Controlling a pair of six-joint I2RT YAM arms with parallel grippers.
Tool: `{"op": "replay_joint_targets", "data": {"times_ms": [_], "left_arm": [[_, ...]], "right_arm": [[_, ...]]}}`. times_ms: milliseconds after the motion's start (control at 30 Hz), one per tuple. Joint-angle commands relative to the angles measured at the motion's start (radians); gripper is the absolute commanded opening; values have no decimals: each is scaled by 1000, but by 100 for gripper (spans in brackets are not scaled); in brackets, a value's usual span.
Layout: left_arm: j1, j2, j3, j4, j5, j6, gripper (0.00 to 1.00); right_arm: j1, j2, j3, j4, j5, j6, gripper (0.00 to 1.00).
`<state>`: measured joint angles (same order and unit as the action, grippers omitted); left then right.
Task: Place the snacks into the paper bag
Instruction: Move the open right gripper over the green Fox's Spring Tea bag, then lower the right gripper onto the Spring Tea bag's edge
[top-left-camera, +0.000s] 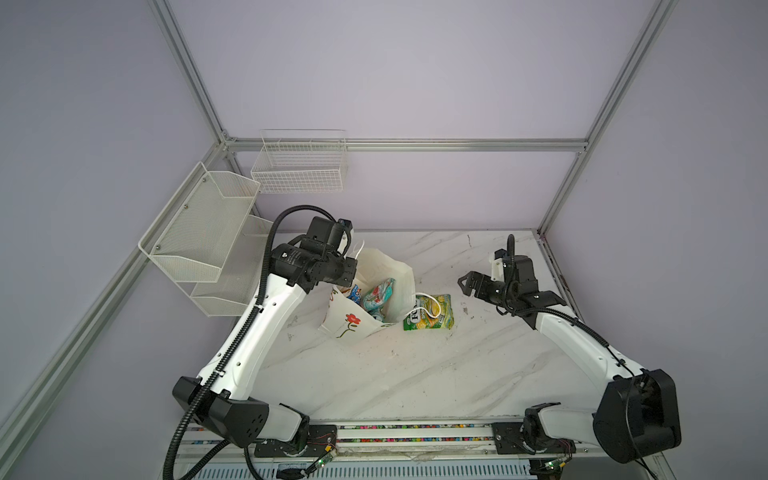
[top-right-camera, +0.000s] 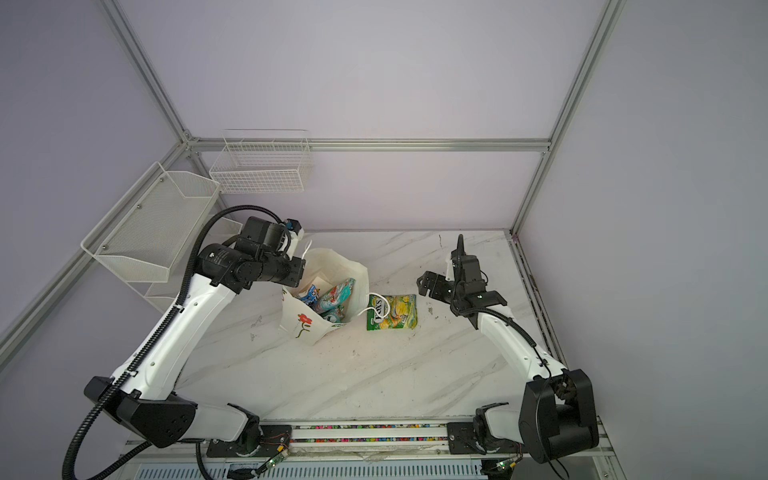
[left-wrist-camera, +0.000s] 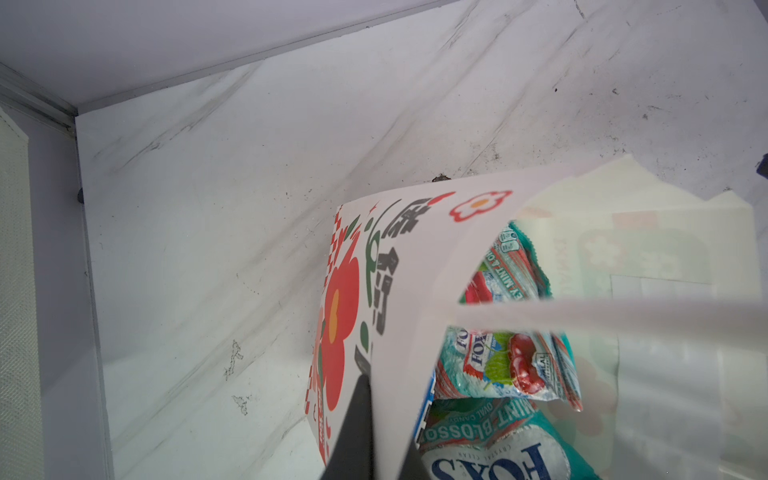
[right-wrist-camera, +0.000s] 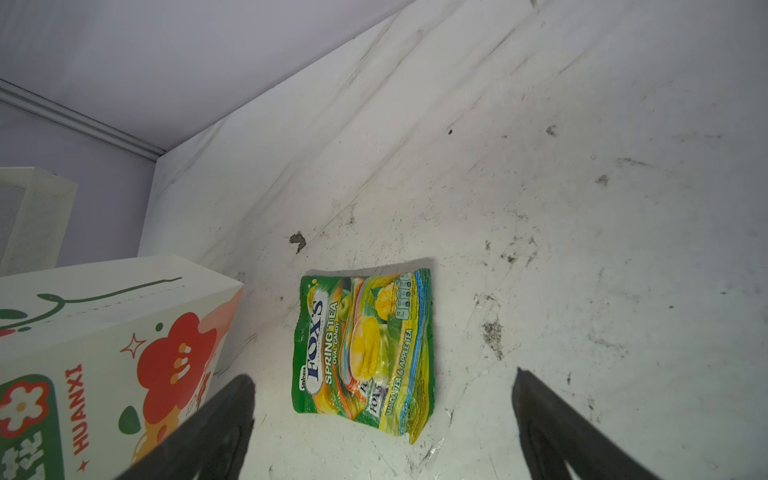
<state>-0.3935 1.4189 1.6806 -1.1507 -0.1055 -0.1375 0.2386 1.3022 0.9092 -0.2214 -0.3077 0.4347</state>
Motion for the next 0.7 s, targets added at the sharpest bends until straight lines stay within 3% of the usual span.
{"op": "replay_joint_targets", "data": {"times_ms": [0,667], "left_arm": [[1,-55,49,101,23,-4,0],[1,-14,44,120,30,-4,0]], "right_arm": [[-10,14,-32,80,-90,20,97],[-14,96,-160,216,-199,59,96]]}}
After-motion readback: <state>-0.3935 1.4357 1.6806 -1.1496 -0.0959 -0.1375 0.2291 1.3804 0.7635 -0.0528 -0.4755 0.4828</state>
